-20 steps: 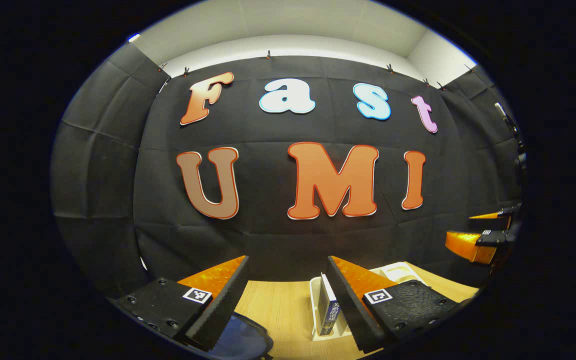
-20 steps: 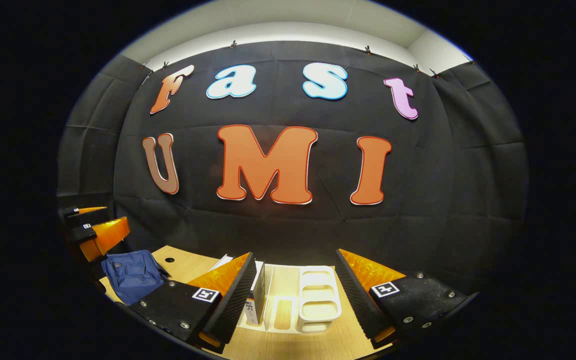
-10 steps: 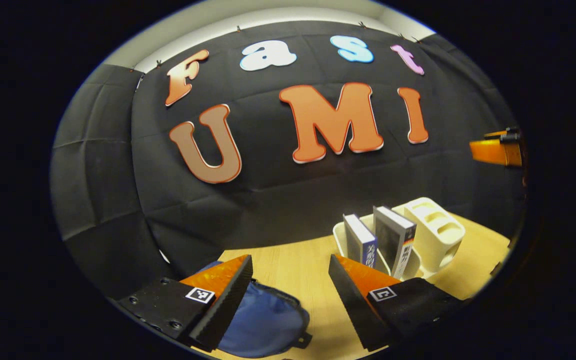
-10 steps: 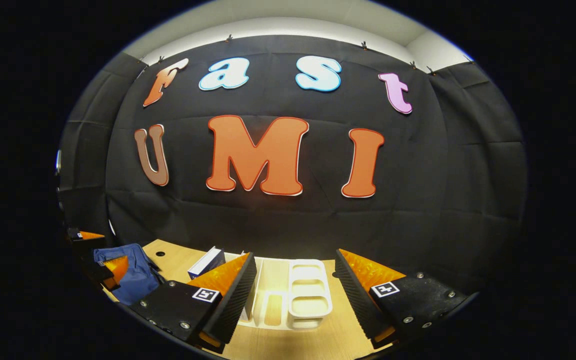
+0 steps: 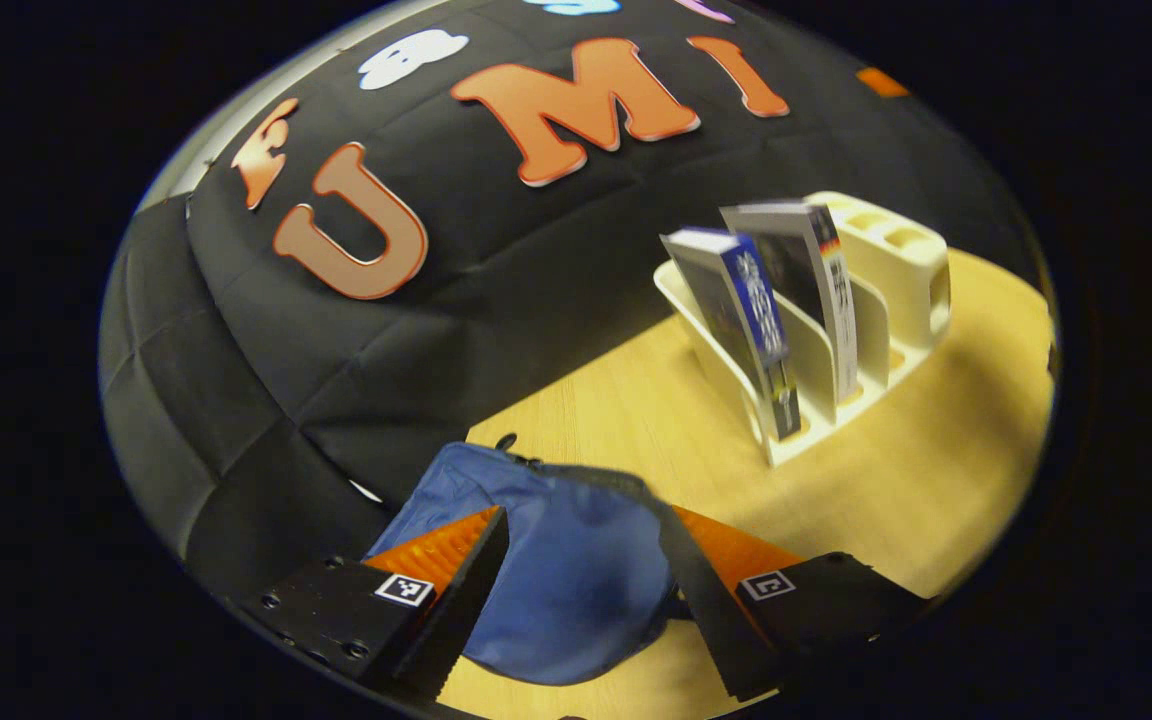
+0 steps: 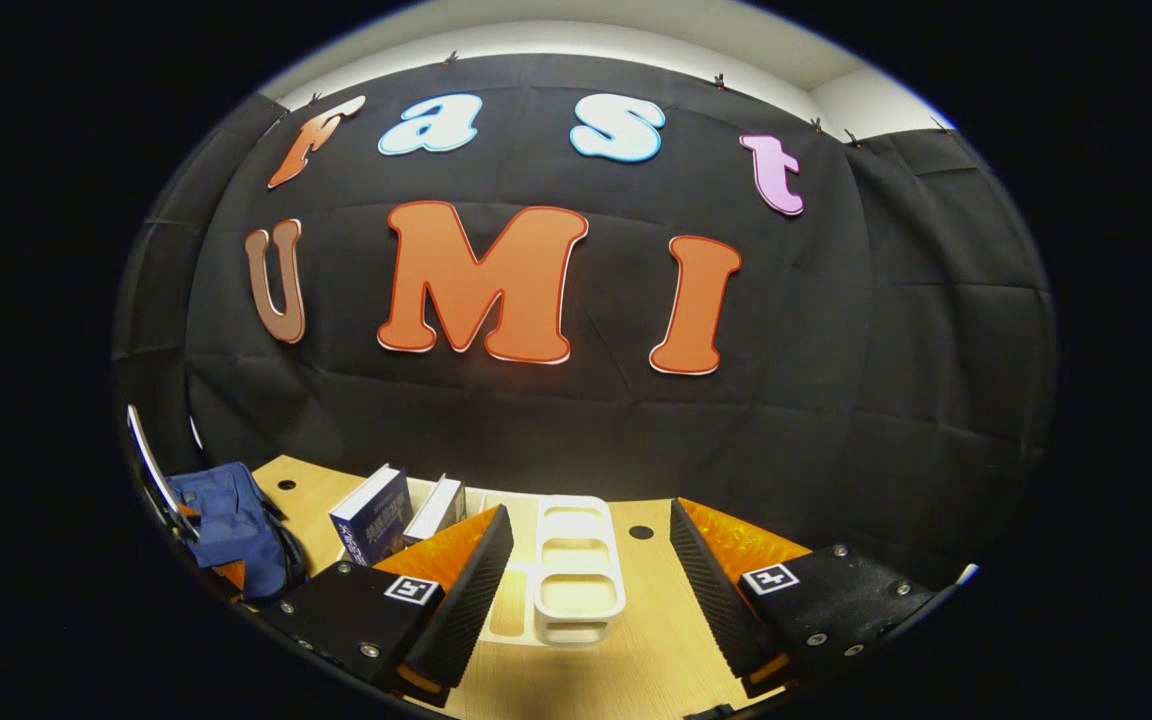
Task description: Open the schoolbag, grab two books from the bookshelf and put them into the schoolbag.
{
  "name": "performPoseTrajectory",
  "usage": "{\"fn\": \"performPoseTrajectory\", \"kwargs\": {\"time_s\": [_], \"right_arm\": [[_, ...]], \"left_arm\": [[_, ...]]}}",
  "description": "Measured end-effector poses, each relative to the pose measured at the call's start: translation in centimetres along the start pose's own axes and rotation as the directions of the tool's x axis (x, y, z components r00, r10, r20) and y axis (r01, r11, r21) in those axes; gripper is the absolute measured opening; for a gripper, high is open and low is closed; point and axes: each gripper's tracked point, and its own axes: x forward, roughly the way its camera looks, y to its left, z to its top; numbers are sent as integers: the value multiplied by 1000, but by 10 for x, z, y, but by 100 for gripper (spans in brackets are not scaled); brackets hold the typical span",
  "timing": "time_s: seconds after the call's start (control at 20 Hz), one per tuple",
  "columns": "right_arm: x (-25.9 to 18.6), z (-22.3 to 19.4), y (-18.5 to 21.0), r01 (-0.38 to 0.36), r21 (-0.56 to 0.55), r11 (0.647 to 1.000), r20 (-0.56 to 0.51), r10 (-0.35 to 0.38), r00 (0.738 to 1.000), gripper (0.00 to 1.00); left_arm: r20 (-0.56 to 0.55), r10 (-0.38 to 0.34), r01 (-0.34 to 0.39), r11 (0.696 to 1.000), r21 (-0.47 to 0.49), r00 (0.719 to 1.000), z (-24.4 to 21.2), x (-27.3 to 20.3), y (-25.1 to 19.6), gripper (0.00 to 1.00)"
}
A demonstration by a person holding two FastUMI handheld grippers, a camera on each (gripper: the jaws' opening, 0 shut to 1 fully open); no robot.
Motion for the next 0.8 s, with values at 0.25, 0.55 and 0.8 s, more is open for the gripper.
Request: {"fn": "performPoseTrajectory", "kwargs": {"time_s": [0.25, 0.55, 0.8], "right_arm": [[-2, -19, -1, 8, -21, 1000, -60, -10, 998, 94], [-4, -19, 5, 0, -60, 998, -74, -5, 997, 94], [-3, -17, 10, -5, -64, 998, -70, 1, 998, 94]], "left_arm": [[-103, -7, 17, 995, 98, 995, -53, 24, -32, 97], [-195, 37, 0, 983, 184, 980, -87, 40, -34, 96], [-233, 44, 7, 977, 215, 971, -99, 49, -32, 95]]}}
